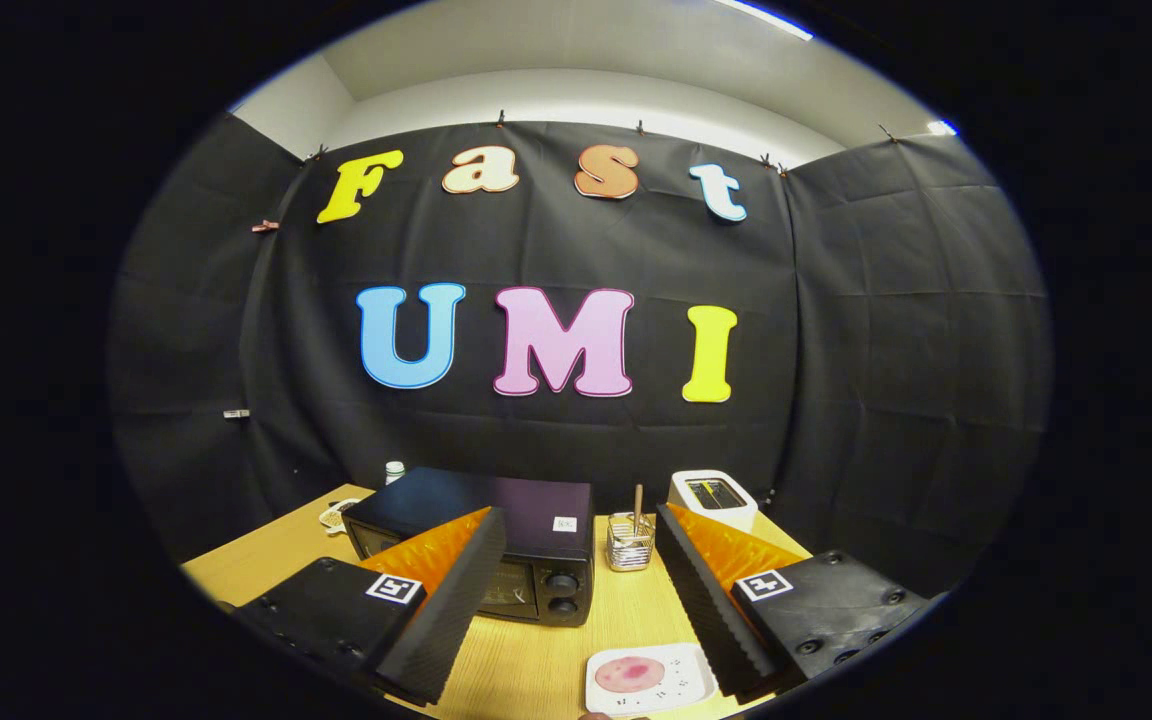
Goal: Open the toaster oven, put the food inside, and close the toaster oven door.
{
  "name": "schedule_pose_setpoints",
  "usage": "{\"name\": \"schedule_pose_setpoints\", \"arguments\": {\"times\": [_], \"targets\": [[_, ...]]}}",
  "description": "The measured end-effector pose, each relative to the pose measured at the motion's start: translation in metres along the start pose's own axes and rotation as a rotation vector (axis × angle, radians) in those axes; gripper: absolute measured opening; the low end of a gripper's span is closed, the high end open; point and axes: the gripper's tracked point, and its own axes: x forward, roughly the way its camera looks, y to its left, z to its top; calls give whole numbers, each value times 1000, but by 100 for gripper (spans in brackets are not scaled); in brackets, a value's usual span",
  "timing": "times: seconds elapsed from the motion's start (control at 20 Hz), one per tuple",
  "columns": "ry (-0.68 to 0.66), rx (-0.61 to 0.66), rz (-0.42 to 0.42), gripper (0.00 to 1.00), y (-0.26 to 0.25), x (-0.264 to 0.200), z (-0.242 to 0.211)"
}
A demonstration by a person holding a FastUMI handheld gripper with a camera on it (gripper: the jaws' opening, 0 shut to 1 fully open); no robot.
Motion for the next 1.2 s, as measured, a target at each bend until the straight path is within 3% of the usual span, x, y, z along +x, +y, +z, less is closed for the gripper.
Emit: {"name": "schedule_pose_setpoints", "arguments": {"times": [0.65,1.2], "targets": [[24,4,8,98,31,39,-8],[126,42,29,98,97,88,-46]]}}
